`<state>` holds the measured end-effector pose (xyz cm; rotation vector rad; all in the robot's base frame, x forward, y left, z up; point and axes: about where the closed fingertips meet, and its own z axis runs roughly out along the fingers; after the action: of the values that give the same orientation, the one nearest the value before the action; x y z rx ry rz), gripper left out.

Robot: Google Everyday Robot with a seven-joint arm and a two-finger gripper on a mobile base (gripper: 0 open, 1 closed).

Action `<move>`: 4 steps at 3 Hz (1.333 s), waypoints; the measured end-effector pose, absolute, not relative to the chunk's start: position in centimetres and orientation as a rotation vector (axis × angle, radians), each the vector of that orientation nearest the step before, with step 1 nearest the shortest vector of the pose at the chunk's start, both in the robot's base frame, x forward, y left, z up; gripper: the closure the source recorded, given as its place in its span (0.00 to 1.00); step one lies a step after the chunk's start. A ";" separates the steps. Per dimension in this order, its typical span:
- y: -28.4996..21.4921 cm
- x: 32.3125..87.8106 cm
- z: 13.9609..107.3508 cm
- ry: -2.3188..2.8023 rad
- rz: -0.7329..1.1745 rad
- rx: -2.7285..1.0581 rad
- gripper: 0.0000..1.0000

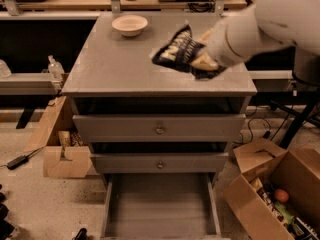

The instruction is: Pick blue chip bag from bottom drawer and place on counter

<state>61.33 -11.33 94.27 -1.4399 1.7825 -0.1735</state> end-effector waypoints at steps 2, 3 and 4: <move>-4.3 70.7 98.3 1.547 -0.242 -1.510 1.00; -3.4 74.9 95.6 1.501 -0.213 -1.514 1.00; -3.4 75.4 94.5 1.506 -0.203 -1.520 0.82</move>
Offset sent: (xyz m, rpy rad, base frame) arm 0.1374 0.0951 0.0417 -0.0133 -0.2470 0.2149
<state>75.42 -3.36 94.54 -1.5202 1.5061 -0.2034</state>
